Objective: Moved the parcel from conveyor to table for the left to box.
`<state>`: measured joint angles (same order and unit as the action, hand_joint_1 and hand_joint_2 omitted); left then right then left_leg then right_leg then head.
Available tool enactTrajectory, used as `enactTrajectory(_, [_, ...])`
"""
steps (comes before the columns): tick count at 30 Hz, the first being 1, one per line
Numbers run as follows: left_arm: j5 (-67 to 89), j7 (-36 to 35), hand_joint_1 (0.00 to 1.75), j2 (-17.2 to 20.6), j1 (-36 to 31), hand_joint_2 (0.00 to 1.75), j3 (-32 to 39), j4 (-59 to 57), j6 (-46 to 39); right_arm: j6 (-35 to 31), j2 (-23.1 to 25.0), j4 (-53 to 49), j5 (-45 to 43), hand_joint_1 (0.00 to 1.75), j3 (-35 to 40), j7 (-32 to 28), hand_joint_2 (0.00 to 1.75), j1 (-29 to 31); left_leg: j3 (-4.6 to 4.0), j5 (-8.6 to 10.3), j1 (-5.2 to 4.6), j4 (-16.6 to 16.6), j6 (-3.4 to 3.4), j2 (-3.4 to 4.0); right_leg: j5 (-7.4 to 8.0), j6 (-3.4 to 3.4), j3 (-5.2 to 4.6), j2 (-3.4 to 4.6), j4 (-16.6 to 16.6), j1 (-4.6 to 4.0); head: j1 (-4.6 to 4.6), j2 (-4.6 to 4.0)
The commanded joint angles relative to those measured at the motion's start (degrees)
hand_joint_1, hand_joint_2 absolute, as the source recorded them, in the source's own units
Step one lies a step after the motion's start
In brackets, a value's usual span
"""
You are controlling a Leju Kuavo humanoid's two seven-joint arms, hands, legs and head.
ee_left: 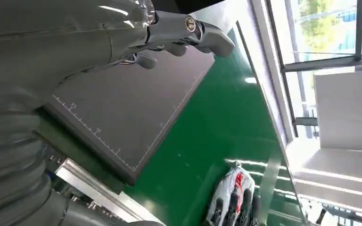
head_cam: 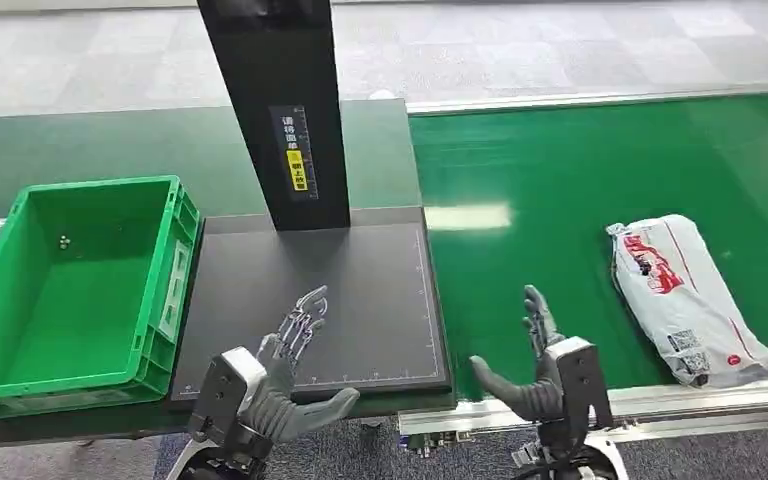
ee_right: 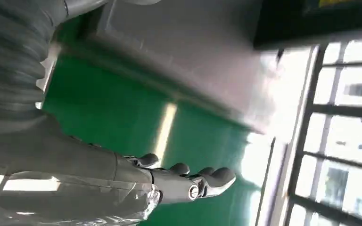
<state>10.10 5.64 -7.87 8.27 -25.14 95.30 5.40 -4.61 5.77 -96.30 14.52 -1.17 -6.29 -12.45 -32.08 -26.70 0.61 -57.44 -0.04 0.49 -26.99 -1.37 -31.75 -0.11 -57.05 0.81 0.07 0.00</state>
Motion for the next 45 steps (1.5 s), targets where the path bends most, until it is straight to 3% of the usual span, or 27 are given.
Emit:
enactTrajectory(1, [-1.2,0.4,0.0,3.1,-2.0,1.75,-1.5,-2.0,2.1,-5.1,-4.8,19.7,12.0,0.0,-31.0,3.5,1.75,10.1,0.16,0.13,-0.03,0.2,0.05,-0.22,0.09,0.03,0.24,-0.18,0.3,0.02,0.0,0.0])
enactTrajectory(3, [-1.8,0.7,0.0,3.6,-2.1,1.75,-1.8,-2.5,2.5,-5.8,-10.0,26.5,14.6,0.0,-34.7,3.8,1.75,12.6,0.22,0.22,-0.08,0.4,0.09,-0.29,0.16,0.04,0.34,-0.23,0.4,0.06,0.0,0.0])
enactTrajectory(9, [-2.9,2.2,0.0,3.5,-3.5,1.75,-2.9,-6.2,3.3,-8.0,-19.5,39.9,20.8,0.0,-39.8,3.6,1.75,15.5,0.15,0.08,-0.09,0.2,0.11,-0.35,0.05,-0.03,0.3,-0.32,0.3,0.08,0.0,0.0])
enactTrajectory(18, [-2.6,3.6,0.0,4.8,-2.8,1.75,-5.1,-5.5,3.6,-18.8,-26.3,52.8,36.4,0.0,-31.3,11.8,1.75,23.8,0.15,0.01,-0.14,0.1,0.06,0.17,0.12,0.04,0.05,0.21,0.1,0.11,-0.02,0.0])
enactTrajectory(28, [-3.0,4.4,0.0,5.9,-2.7,1.75,-5.8,-5.9,1.7,-26.0,-28.3,56.7,41.8,0.0,-25.4,10.8,1.75,31.8,0.18,0.06,-0.12,0.2,0.02,0.16,0.14,0.08,0.07,0.2,0.1,0.08,0.0,0.0])
enactTrajectory(36, [-2.9,4.4,0.0,5.3,-4.1,1.75,-5.2,-7.2,1.7,-23.7,-27.6,59.6,38.2,0.0,-21.9,6.5,1.75,36.6,0.08,0.04,-0.11,0.1,0.03,0.14,0.1,0.04,0.01,0.16,0.0,0.08,0.02,0.0])
enactTrajectory(45, [-3.4,4.8,0.0,4.3,-6.6,1.75,-4.0,-9.5,2.4,-20.2,-23.6,67.7,36.5,0.0,-15.4,4.6,1.75,40.9,0.16,0.06,-0.07,0.1,0.02,0.19,0.15,0.07,0.07,0.21,0.1,0.04,0.0,0.0])
